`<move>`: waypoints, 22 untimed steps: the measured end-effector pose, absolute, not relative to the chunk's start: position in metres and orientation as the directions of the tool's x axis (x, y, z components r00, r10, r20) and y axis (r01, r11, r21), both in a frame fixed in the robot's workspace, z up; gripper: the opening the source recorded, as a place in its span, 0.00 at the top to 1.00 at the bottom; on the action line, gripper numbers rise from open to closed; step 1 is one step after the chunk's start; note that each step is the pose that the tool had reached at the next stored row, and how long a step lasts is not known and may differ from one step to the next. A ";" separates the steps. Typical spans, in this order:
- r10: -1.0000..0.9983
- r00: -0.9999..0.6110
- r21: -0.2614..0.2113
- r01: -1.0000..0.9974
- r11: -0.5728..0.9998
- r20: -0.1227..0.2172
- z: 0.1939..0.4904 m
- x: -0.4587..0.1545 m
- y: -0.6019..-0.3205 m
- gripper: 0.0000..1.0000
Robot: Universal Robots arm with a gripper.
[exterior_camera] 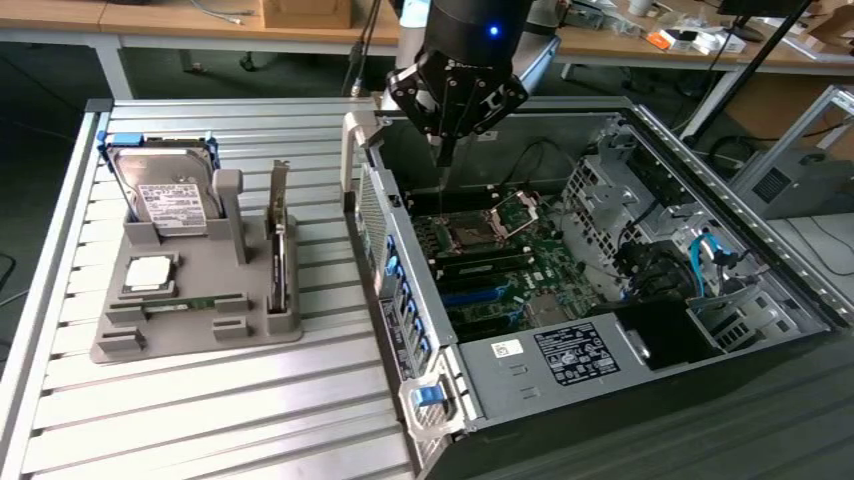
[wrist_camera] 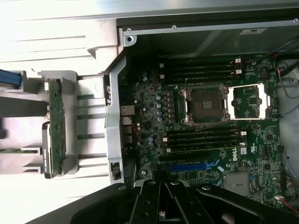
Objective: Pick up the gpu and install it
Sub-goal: 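Reach for the gpu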
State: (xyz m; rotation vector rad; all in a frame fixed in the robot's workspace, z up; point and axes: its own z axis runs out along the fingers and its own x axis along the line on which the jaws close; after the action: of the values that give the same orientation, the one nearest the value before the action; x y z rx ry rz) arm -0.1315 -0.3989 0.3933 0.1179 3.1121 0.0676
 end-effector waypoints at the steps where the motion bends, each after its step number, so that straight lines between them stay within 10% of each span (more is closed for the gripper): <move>1: 0.076 -0.997 0.044 0.075 0.996 -0.025 0.393 -0.132 -0.399 0.89; 22: 0.076 -0.997 0.044 0.075 0.996 -0.025 0.393 -0.139 -0.399 0.89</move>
State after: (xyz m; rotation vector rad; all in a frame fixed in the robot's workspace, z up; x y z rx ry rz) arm -0.1389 -0.3989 0.3933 0.1179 3.1121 0.0675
